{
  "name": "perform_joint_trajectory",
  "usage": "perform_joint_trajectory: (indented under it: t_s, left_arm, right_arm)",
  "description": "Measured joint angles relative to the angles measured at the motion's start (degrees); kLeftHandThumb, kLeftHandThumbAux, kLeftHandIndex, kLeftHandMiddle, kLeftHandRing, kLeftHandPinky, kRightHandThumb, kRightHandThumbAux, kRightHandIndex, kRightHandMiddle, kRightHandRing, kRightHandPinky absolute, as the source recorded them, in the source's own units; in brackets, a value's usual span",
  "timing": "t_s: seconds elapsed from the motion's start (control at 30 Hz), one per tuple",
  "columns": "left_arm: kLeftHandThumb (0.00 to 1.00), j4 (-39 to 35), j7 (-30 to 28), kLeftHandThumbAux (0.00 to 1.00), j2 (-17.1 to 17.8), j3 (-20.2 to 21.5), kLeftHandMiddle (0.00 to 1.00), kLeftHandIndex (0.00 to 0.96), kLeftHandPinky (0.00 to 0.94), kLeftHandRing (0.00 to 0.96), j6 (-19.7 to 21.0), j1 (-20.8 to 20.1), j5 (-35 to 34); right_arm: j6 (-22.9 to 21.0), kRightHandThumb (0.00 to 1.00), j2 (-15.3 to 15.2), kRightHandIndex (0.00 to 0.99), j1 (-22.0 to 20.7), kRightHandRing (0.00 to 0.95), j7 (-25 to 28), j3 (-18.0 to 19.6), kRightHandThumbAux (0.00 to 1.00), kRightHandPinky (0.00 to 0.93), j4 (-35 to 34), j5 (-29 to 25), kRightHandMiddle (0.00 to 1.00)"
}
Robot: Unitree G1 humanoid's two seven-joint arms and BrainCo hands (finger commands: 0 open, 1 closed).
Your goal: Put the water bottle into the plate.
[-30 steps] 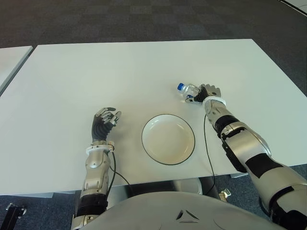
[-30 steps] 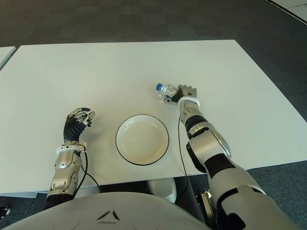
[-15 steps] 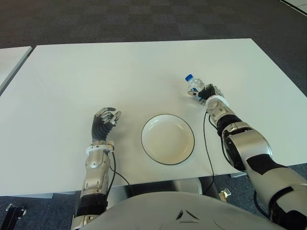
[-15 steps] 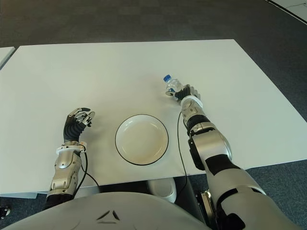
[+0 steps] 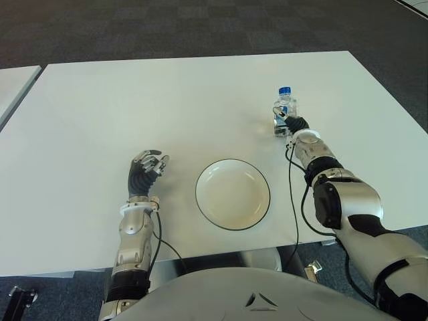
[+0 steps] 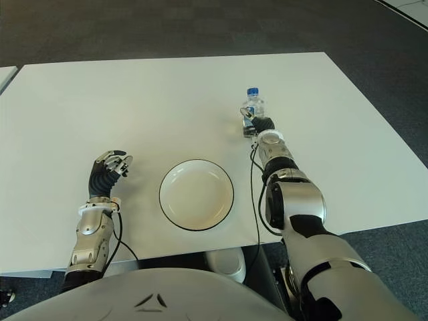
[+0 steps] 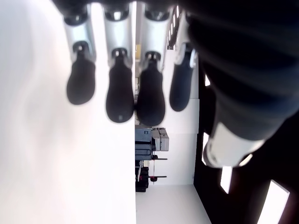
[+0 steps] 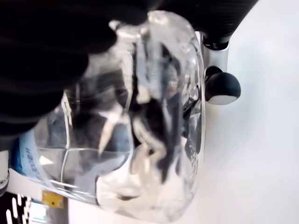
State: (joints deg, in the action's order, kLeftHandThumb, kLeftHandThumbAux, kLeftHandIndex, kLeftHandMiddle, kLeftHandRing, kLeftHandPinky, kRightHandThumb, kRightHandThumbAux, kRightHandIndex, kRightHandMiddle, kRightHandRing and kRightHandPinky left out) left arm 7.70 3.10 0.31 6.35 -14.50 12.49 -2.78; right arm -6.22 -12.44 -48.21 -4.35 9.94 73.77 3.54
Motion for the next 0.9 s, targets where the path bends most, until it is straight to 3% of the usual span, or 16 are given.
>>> perform_joint_trajectory:
  t_s: [0.37,0.67,0.9]
  left_arm:
    - [0.708,0.0,0.0,0.714,0.0,0.0,0.707,0.436,0.672,0.69,0.0,0.0,0.0]
    - [0.709,-0.2,0.0,0.714,-0.1,-0.1,0.706,0.436,0.677,0.692,0.0,0.1,0.0]
    - [0.709,-0.2,0.0,0.714,-0.1,-0.2,0.711,0.437,0.683,0.697,0.1,0.0,0.5]
  right_arm:
    - [1.9,0.701,1.6,0.435,-0.2,0.793,3.4,5.0,0.727,0.824,-0.2,-5.7,0.782]
    - [2.1,0.703,2.6,0.437,0.5,0.823,10.0,4.9,0.726,0.852,-2.8,-7.0,0.809]
    - [3.4,0.703,3.3,0.438,2.7,0.849,16.0,2.8,0.726,0.869,-9.7,-7.1,0.833]
